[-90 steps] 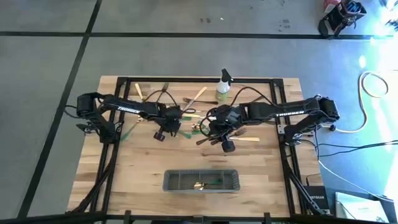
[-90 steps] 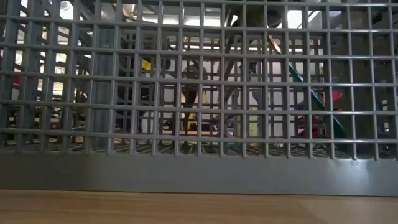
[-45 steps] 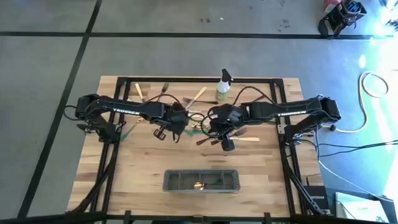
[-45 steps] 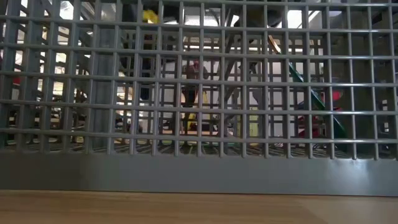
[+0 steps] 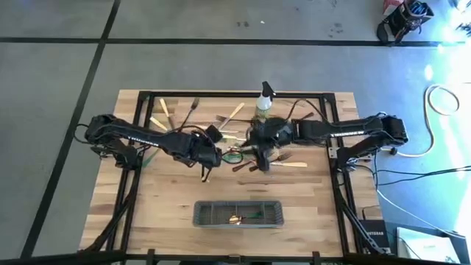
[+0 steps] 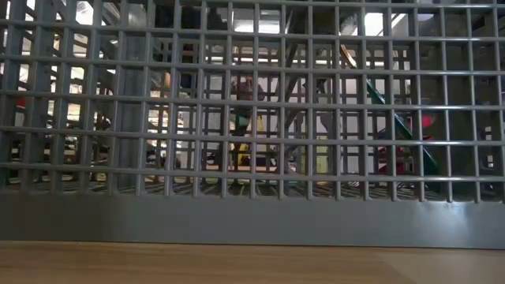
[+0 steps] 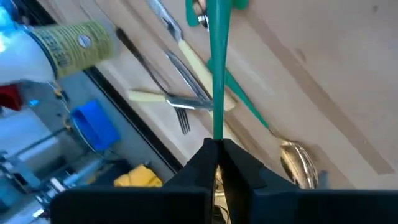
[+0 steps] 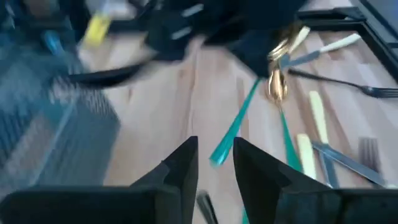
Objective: Sort silverware
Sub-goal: Put the middle green spoon into the gray cutlery rack
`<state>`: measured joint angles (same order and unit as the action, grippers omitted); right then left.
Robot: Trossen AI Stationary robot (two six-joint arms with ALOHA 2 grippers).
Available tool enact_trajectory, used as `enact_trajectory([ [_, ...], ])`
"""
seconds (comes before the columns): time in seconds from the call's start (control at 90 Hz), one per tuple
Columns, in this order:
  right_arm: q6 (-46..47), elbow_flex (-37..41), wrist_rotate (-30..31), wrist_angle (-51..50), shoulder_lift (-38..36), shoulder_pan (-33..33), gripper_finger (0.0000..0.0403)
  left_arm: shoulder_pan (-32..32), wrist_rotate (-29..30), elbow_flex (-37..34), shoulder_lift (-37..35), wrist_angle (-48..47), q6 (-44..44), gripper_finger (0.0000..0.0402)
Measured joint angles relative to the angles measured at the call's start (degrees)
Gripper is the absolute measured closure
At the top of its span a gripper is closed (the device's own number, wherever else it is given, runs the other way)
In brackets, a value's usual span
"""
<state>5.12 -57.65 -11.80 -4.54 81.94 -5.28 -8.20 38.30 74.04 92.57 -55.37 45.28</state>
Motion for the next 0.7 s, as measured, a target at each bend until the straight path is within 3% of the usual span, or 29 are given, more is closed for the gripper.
enact_trajectory([
  [0.133, 6.35, 1.74, -4.57, 7.96, 2.7, -4.68, 0.0317, -1.09, 0.54, 0.0, -0.17, 3.15, 3.04, 0.0401],
  [0.356, 12.53, 1.46, -7.09, 15.36, 7.39, -4.94, 0.0317, -1.31, 3.05, 0.0, -0.47, 9.86, 9.84, 0.0401],
  [0.7, 13.29, 1.42, -7.14, 18.28, 9.69, -4.43, 0.0317, -1.29, 3.09, 0.0, -0.47, 17.5, 17.22, 0.0401],
])
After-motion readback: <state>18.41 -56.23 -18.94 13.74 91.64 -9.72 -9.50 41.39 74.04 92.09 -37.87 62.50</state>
